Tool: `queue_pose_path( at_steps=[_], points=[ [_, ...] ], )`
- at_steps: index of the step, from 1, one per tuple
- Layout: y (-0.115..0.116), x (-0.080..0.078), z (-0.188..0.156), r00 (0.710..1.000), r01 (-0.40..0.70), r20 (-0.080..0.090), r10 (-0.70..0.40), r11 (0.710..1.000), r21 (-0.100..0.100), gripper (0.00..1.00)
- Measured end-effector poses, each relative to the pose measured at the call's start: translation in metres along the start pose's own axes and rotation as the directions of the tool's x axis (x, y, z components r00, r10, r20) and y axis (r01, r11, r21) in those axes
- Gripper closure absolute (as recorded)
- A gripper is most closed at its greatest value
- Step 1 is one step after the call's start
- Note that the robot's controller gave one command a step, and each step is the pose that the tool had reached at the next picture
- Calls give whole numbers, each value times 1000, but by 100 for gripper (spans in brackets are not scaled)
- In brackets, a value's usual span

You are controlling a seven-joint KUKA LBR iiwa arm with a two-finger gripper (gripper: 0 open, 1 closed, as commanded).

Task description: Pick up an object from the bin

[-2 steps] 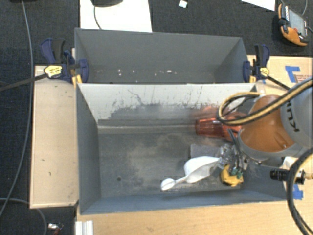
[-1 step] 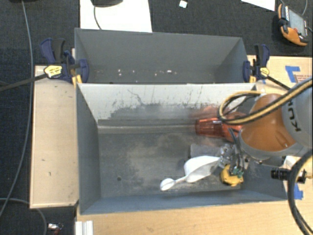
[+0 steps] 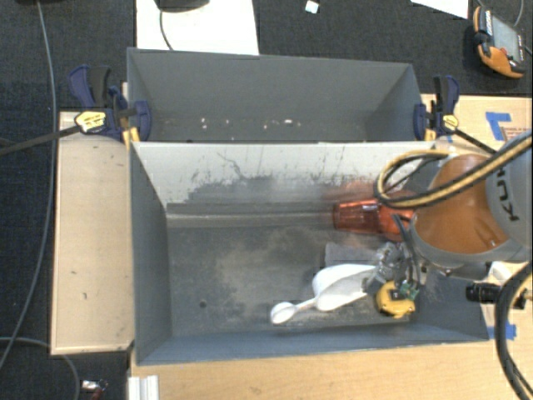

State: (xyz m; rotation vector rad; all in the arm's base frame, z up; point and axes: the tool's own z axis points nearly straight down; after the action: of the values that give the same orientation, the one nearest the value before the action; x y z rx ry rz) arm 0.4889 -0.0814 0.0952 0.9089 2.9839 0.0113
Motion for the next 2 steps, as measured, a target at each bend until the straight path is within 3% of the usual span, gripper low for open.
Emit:
queue_pose_path(
  at_steps=[2],
  points=[
    [0, -1, -26, 1000, 3, 1, -3, 1000, -1, 100]
  ],
)
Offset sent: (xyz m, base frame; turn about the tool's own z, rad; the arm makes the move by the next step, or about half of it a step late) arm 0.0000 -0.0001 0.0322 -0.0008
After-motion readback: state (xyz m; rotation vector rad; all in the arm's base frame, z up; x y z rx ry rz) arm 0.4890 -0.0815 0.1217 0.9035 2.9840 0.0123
